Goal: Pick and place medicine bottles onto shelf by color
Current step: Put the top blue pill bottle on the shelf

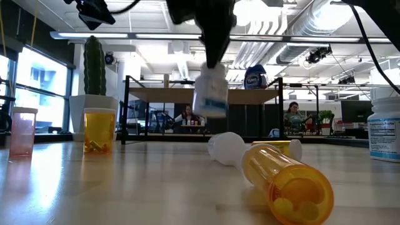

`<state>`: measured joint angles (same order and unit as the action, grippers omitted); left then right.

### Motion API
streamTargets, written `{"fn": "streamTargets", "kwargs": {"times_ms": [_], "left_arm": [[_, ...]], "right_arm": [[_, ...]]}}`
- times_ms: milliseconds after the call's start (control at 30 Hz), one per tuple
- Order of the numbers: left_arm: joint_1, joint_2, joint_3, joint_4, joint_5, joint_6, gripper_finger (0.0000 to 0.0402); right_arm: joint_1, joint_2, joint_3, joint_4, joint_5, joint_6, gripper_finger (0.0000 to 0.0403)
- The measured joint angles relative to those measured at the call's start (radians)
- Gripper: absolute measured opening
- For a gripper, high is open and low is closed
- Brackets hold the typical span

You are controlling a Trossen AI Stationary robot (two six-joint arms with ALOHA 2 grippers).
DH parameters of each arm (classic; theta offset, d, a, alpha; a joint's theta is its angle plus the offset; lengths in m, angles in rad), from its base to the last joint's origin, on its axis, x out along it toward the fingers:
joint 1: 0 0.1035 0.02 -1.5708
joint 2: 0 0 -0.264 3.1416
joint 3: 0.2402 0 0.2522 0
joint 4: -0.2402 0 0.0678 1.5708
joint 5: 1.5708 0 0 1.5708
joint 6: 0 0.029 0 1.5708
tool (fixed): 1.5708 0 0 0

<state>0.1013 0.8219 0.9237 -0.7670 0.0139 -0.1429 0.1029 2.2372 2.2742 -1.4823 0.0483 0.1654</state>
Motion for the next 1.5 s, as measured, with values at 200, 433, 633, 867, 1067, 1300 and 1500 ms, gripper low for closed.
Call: {"fn": "streamTargets", "kwargs": {"times_ms": [200, 433, 633, 867, 1067, 1300, 1500], "left_arm": [[0.0, 0.0, 0.0, 0.001, -0.017, 0.005, 0.0184], [0.003, 0.001, 0.0, 0.003, -0.08, 0.008, 0.0184], [0.003, 0.004, 0.0, 0.008, -0.142, 0.008, 0.0184], [0.003, 0.005, 0.0, 0.009, -0.243, 0.007, 0.0184], [0.003, 0.005, 0.0, 0.045, -0.33, 0.012, 0.0184], [0.018, 0.047, 0.001, 0.185, -0.445, 0.128, 0.0184], [0.085, 0.105, 0.0, 0.346, -0.482, 0.222, 0.0184]], "right_arm": [[-0.03, -0.034, 0.056, 0.004, 0.007, 0.08, 0.0158], [-0.077, -0.058, 0.081, -0.045, 0.058, 0.105, 0.0158], [-0.127, -0.078, 0.082, -0.048, 0.07, 0.054, 0.0156], [-0.195, -0.135, 0.082, -0.031, 0.129, -0.029, 0.0155], [-0.277, -0.207, 0.082, -0.006, 0.186, -0.102, 0.0154], [-0.403, -0.28, 0.082, 0.061, 0.244, -0.196, 0.0154], [-0.514, -0.308, 0.082, 0.178, 0.236, -0.237, 0.0154]]}}
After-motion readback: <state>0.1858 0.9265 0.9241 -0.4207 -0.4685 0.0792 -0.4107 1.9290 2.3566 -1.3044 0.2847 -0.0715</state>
